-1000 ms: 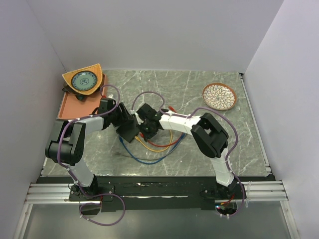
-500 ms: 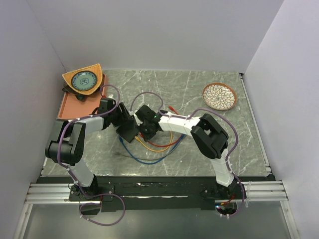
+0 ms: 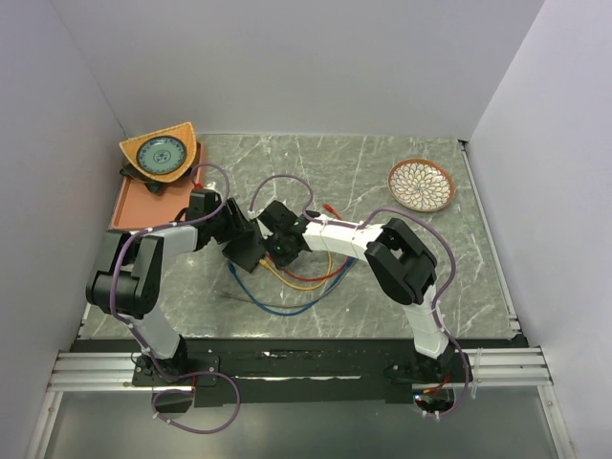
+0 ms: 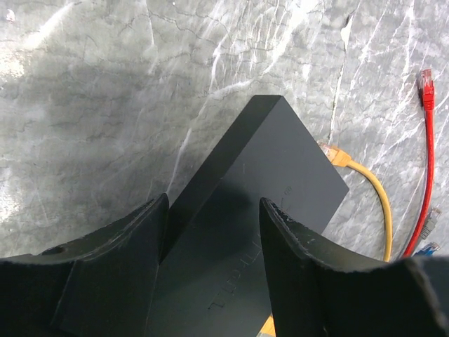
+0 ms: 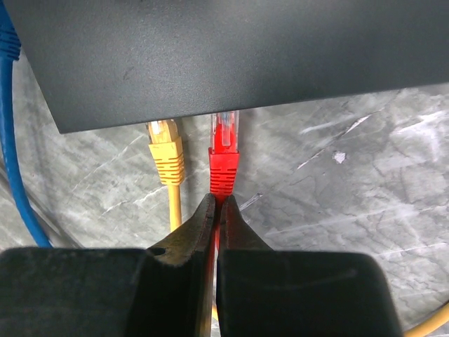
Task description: Insert the plug into the switch port
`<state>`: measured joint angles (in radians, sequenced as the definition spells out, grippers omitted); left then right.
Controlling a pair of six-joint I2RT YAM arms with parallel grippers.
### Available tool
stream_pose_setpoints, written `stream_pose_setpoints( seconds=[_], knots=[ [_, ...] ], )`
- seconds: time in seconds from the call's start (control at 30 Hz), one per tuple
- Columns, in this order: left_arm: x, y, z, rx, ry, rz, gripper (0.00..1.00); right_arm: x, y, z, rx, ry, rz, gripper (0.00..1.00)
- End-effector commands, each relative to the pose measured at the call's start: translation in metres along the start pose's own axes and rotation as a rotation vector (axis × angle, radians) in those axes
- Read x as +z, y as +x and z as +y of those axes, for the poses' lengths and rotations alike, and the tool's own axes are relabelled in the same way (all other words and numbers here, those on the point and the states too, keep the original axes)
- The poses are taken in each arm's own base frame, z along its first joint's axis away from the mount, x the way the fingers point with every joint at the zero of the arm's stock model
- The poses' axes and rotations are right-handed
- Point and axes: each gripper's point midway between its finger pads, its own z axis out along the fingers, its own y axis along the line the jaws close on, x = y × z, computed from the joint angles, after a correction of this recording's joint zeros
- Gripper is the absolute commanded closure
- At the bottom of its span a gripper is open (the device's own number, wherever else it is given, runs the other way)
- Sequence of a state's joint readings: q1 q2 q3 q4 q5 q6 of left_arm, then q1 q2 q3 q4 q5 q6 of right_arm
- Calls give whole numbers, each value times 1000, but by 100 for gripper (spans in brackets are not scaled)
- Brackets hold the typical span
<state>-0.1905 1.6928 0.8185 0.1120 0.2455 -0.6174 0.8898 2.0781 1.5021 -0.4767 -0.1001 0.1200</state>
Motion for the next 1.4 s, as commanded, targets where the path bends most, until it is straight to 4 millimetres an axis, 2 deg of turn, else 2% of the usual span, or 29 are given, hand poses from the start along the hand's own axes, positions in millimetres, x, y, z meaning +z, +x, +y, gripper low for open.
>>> stream_pose_setpoints(
  seconds=[0.0, 0.17, 0.33, 0.5, 0.7, 0.87, 1.07, 1.2, 1.37],
  knots=[
    [-7, 32, 0, -5, 19, 105, 40, -14, -74, 9, -4, 0, -245, 100],
    [-7, 33, -3, -5, 39, 111, 41, -10, -77, 13, -26, -18, -242, 100],
    [-7, 36, -9, 10, 79, 125, 41, -1, -75, 24, -73, -91, -243, 100],
    [-8, 40, -13, 21, 111, 138, 41, 5, -66, 22, -109, -90, -235, 100],
    [-8, 42, -11, 37, 112, 146, 41, 7, -66, 14, -180, -57, -235, 100],
    [-7, 37, -10, 40, 100, 129, 38, 3, -59, 7, -280, -35, -235, 100],
    [-4, 29, -12, 49, 89, 117, 34, -7, -53, 10, -371, -66, -246, 100],
    [-3, 24, -12, 59, 78, 100, 32, -14, -54, 15, -405, -95, -257, 100],
    [-2, 24, -8, 72, 63, 101, 31, -17, -59, 12, -422, -78, -256, 100]
  ],
)
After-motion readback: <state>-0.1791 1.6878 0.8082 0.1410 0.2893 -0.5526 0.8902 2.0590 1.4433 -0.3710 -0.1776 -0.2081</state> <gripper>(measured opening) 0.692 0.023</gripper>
